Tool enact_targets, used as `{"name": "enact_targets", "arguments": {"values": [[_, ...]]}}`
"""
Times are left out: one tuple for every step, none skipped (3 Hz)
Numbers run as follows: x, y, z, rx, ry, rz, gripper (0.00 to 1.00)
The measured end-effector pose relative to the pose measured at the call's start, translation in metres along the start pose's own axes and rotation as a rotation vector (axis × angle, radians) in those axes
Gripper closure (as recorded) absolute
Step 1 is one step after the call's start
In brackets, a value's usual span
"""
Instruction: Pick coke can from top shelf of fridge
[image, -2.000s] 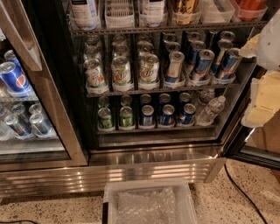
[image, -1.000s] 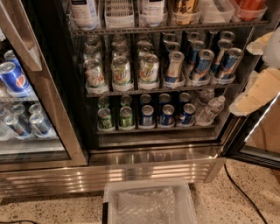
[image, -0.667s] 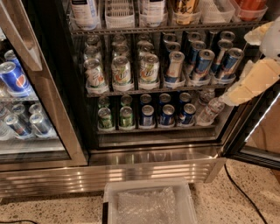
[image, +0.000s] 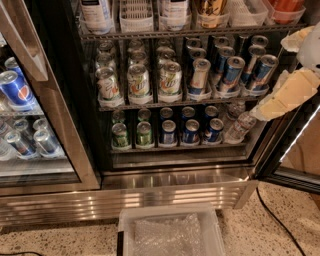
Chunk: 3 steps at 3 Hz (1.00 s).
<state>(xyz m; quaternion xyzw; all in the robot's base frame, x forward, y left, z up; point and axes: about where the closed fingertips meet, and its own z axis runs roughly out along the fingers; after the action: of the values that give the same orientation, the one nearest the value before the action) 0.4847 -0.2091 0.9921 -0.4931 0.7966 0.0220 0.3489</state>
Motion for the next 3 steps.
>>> {"name": "enact_targets", "arguments": {"values": [[0.002,-0.015,0.016,0.058,-0.078,0.042,0.0],[0.008,-0.04,0.024,0.151,-0.18,0.139,0.0],[0.0,-0.054,0.018,0.206,-0.209,0.142,0.0]]}}
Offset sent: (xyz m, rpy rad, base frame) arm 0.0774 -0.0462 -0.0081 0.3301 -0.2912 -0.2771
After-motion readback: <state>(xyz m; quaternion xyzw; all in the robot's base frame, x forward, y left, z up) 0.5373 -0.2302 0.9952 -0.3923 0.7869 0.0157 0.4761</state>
